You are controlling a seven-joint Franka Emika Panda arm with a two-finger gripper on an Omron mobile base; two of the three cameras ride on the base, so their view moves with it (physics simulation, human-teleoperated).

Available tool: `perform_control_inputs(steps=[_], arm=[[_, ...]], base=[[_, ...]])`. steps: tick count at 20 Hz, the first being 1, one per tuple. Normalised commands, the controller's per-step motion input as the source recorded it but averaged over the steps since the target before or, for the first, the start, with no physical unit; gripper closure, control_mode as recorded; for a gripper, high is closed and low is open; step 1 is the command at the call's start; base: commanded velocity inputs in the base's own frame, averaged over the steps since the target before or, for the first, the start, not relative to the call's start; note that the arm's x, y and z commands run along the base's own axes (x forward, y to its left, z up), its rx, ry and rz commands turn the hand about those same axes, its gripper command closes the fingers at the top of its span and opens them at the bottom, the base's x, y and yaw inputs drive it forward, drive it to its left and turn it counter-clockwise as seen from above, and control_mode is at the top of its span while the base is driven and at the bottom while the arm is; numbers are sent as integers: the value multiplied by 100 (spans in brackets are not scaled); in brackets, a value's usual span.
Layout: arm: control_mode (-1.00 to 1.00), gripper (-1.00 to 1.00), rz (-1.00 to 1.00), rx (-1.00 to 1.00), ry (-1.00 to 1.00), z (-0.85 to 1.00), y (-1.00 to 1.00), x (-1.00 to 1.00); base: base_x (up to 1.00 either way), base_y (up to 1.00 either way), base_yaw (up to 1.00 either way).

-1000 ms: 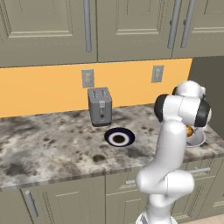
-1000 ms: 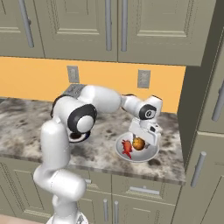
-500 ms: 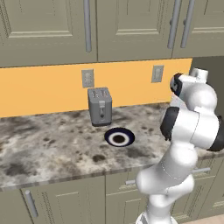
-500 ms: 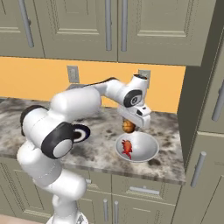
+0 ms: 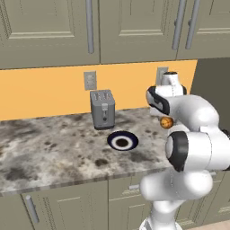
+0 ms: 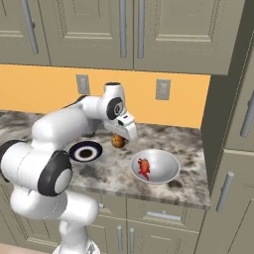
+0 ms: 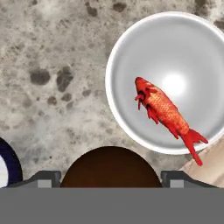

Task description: Remove the orange from the bowl and place it on the small plate. Then place the bowl with only the fish in the microwave, close the door, and press the start button to microwave the fish.

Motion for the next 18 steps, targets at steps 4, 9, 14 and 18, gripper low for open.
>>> perform_control_inputs(steps=[4,9,14,18], arm=[[-100,100,4,-11,11,-8,100,18],[-100,100,2,-4,3,-50,100,13],[-100,100,2,0,0,-50,97,2],[-100,100,0,0,0,-38,48,31]], base=[[0,0,0],[0,0,0],[0,0,0],[0,0,0]])
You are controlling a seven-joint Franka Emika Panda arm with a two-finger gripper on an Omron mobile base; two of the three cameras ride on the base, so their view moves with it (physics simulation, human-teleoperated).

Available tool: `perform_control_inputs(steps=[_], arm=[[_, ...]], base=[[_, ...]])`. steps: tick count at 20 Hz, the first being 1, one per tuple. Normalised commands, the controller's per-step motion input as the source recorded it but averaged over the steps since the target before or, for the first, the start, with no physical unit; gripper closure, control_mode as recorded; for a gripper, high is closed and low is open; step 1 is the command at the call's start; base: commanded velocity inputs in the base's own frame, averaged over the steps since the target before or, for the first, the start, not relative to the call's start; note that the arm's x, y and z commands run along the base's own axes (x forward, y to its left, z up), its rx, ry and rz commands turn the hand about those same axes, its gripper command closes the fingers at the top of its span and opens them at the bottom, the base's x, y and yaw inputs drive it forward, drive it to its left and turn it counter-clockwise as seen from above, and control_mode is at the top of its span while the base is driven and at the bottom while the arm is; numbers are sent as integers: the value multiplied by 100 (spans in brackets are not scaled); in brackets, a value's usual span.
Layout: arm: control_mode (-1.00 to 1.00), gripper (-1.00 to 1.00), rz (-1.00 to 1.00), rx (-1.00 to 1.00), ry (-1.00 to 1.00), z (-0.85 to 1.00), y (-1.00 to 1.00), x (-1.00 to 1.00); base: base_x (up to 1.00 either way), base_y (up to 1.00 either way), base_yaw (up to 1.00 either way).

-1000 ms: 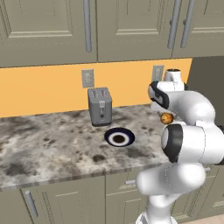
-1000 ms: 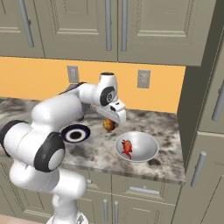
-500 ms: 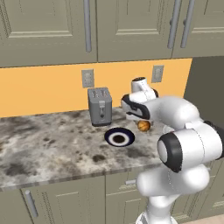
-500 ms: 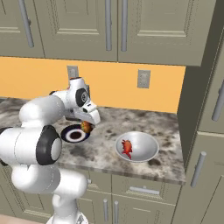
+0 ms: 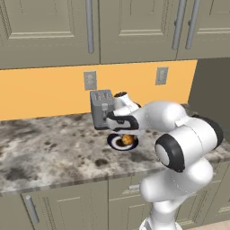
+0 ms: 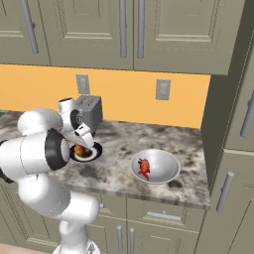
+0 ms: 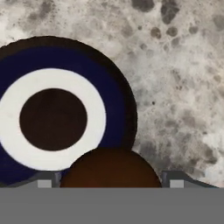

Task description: Remove the orange from the bowl and place it on the small plate. Then place the bowl with only the fish in the microwave, close the door, and press the start button to microwave the fish.

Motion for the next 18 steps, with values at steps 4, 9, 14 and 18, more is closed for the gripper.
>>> perform_control_inputs(steps=[4,9,14,18], arm=[[-100,100,0,0,0,-40,16,41],[-100,100,0,0,0,-17,2,21],[-100,-100,0,0,0,-9,1,19],[-100,-100,0,0,-6,-1,-2,2]], base=[[0,0,0],[0,0,0],[0,0,0],[0,0,0]])
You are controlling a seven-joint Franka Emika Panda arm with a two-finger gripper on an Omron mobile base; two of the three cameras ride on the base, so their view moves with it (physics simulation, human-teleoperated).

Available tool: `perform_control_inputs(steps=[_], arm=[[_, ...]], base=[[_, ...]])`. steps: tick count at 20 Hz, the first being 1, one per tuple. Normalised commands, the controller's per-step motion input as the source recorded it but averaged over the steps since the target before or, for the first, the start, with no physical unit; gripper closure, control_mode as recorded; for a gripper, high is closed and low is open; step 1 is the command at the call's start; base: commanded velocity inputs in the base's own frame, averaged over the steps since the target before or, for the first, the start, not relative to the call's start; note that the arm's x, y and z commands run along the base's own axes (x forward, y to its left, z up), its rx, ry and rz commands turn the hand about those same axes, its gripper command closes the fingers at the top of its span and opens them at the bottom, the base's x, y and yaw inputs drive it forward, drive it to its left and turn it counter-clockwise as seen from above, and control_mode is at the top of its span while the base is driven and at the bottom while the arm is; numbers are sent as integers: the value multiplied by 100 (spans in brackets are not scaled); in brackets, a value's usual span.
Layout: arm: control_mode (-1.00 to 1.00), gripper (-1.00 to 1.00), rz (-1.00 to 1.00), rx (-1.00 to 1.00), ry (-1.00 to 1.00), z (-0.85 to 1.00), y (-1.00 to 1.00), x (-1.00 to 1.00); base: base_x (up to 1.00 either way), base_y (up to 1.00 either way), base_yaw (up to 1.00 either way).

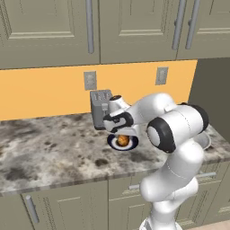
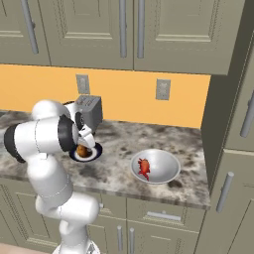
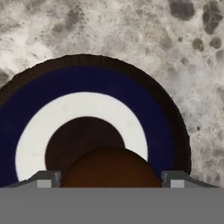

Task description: Remove the orange from the bowl and place it on the small plate. Then place the bowl with only the fish in the microwave, close the door, and press the start button to microwave the fish.

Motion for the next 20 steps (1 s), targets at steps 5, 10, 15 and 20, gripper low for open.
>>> perform_control_inputs(steps=[5,10,15,20], arm=[[-100,-100,0,2,-14,2,-17,-24],[-100,-100,0,1,-22,21,-7,-44],[-100,-100,4,0,-35,76,0,-55],[-100,-100,1,1,-29,54,-44,-92]], base=[[0,0,0],[0,0,0],[0,0,0],[0,0,0]])
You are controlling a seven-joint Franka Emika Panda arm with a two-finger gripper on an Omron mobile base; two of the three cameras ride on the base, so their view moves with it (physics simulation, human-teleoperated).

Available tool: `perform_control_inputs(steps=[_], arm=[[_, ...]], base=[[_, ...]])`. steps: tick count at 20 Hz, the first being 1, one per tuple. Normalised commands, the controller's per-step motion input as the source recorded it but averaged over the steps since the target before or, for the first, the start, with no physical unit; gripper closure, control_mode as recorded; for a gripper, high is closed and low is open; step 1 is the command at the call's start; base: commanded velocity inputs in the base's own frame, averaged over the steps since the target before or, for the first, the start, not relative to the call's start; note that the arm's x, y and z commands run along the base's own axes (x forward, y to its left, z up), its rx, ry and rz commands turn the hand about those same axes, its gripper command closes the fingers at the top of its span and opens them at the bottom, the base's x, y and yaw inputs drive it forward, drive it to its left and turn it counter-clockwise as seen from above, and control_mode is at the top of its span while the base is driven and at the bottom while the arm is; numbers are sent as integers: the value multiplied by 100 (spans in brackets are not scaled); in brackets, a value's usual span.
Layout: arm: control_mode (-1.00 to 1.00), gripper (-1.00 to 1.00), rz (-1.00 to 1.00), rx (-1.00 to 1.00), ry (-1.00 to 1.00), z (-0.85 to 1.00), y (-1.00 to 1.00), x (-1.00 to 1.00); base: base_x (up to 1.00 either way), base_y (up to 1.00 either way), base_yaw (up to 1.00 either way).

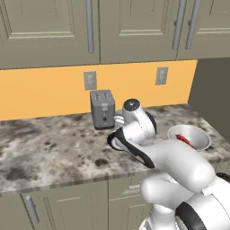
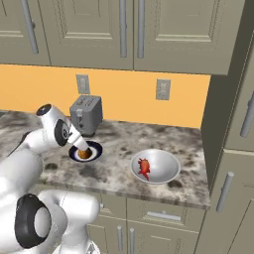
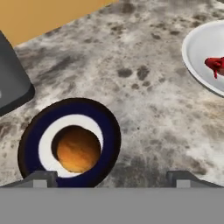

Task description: Remove the orange from the bowl and place it on the small plate. Then place the bowl with only the fish in the microwave, close the door, and press the start button to microwave the fish.

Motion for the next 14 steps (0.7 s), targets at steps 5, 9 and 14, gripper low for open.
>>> perform_control_inputs(steps=[5,9,14], arm=[[-100,-100,-9,17,-10,15,-100,-91],[-100,-100,-9,27,-9,20,-100,-90],[-100,-100,-12,27,-6,40,-100,-94]], base=[[0,0,0],[0,0,0],[0,0,0]])
